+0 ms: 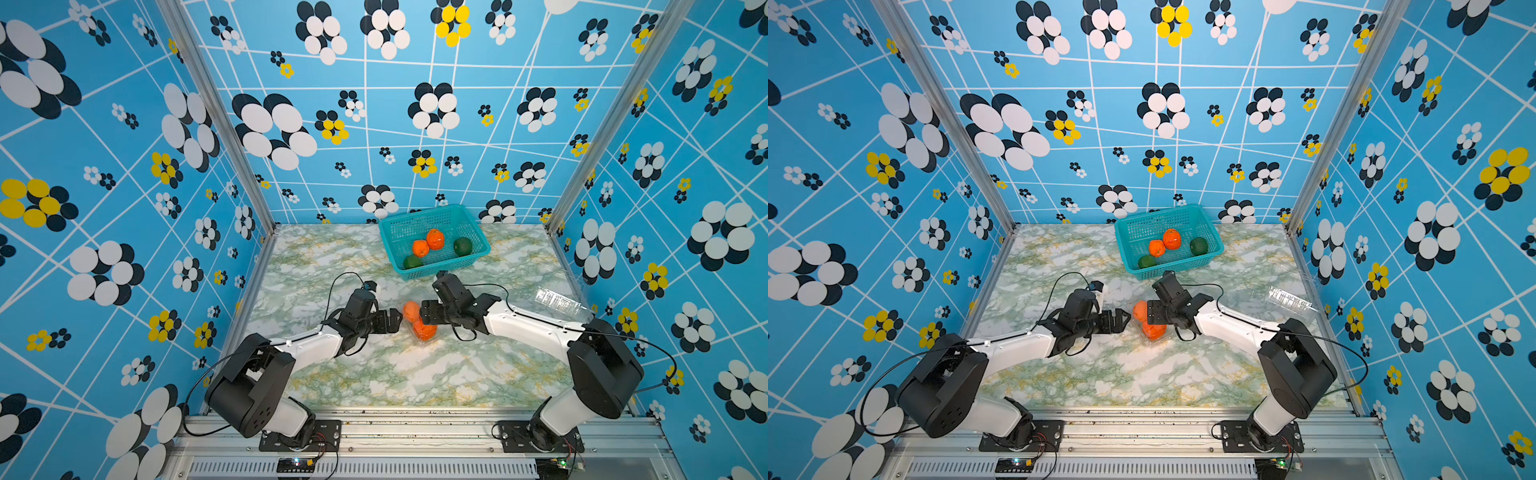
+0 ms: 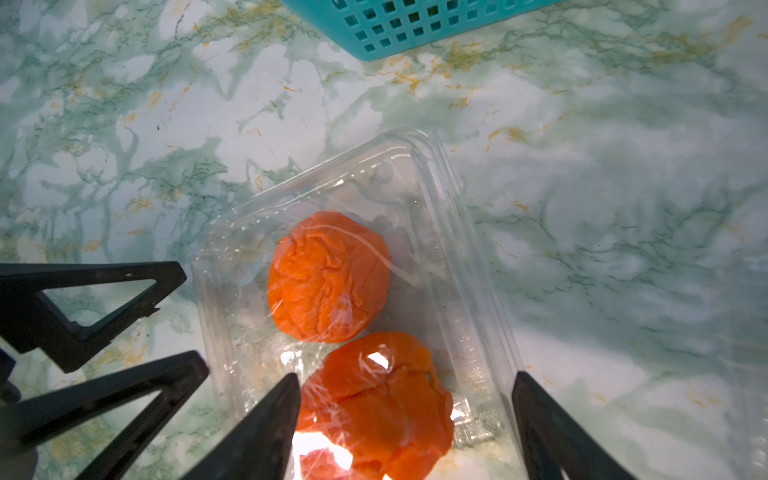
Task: Take oranges out of containers
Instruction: Open the packing box at the center of the board.
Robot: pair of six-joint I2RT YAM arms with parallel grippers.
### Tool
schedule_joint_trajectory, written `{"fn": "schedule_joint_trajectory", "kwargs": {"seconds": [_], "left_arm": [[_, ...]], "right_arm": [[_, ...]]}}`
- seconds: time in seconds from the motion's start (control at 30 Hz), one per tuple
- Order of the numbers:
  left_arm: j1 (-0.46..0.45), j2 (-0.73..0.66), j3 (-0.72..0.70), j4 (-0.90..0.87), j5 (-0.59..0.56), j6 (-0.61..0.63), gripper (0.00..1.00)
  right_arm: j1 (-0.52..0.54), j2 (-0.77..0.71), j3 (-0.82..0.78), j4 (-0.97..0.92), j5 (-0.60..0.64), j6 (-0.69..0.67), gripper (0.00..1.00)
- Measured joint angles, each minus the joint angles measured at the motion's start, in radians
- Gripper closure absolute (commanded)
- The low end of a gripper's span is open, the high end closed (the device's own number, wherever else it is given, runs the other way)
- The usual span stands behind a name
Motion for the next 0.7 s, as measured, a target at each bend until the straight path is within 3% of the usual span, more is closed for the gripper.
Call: {"fn": "schedule_joint_trajectory", "kwargs": {"seconds": [0.23, 0.37, 0.47, 0.7], "left_arm": [[-0.006, -0.033, -0.054, 0.088, 0.000, -0.018, 0.07], [-0.006, -0.030, -0.054, 0.098, 0.002, -0.018, 0.16], [-0.009, -0.019, -0.054, 0.106, 0.007, -0.021, 0.28], [-0.013, 0.000, -0.053, 0.115, 0.023, -0.019, 0.30]], "right_arm": [[0.000, 0.000, -0.002, 0.014, 0.000, 0.012, 0.19], [0.000, 0.000, -0.002, 0.019, -0.001, 0.019, 0.23], [0.000, 0.000, -0.002, 0.019, -0.001, 0.019, 0.24], [0.000, 0.000, -0.002, 0.019, 0.000, 0.023, 0.24]]}}
